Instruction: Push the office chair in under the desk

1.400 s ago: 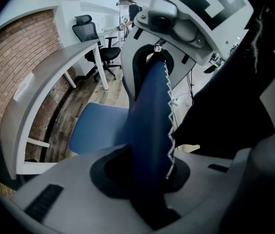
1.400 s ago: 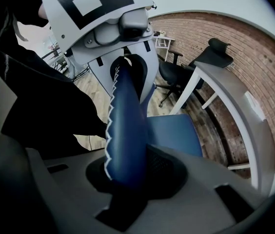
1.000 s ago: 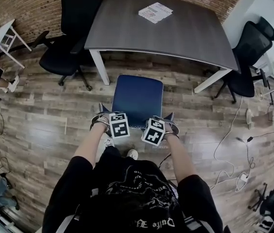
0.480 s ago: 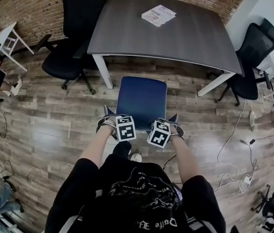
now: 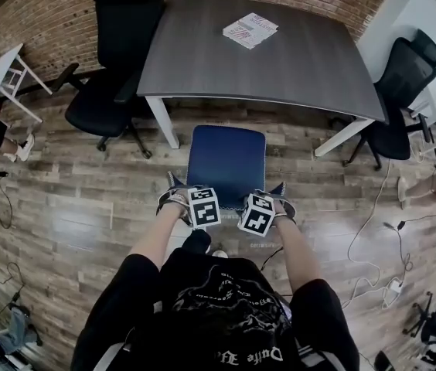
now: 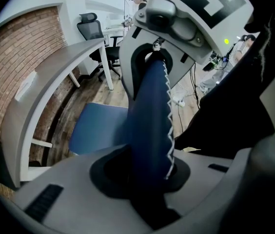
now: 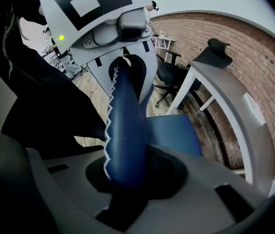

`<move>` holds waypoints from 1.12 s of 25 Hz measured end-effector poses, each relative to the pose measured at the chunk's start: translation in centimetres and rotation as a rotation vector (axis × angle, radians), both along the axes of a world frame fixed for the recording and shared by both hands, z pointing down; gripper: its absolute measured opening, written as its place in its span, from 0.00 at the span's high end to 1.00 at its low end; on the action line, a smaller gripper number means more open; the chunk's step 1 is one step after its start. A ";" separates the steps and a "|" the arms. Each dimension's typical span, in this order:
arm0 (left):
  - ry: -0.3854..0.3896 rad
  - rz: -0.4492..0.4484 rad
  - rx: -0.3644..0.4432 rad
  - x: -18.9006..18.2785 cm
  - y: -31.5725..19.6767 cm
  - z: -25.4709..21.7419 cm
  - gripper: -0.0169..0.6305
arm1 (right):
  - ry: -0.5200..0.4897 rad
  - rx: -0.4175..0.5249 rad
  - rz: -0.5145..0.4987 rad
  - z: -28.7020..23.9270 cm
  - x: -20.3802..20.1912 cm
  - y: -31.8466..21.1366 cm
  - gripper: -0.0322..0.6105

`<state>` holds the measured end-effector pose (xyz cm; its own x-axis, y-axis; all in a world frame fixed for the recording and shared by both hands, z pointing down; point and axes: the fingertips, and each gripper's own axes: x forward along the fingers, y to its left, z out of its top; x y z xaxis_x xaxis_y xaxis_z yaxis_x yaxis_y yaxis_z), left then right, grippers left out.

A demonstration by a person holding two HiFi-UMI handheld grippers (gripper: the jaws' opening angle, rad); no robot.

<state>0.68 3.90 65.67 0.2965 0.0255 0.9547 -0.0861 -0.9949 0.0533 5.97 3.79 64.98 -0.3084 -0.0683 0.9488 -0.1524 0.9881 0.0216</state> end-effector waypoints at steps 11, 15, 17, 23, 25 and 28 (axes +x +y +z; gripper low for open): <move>-0.003 0.008 0.003 0.0 -1.7 0.4 0.84 | 0.003 0.008 0.009 0.3 0.1 -1.8 0.81; -0.003 0.014 -0.002 -0.2 -2.4 0.6 0.84 | 0.005 -0.004 0.015 0.6 -0.2 -2.3 0.81; -0.003 0.021 -0.006 -0.4 -2.9 0.6 0.84 | 0.005 -0.006 0.022 0.6 -0.4 -2.9 0.81; -0.004 0.034 -0.013 -1.1 -4.8 0.5 0.84 | 0.007 0.003 0.035 0.6 -1.0 -5.0 0.82; -0.002 0.038 -0.013 -1.2 -5.4 0.5 0.84 | 0.010 -0.002 0.040 0.5 -1.1 -5.4 0.81; 0.002 0.037 -0.004 -1.4 -6.3 0.5 0.84 | 0.019 -0.004 0.041 0.6 -1.3 -6.2 0.81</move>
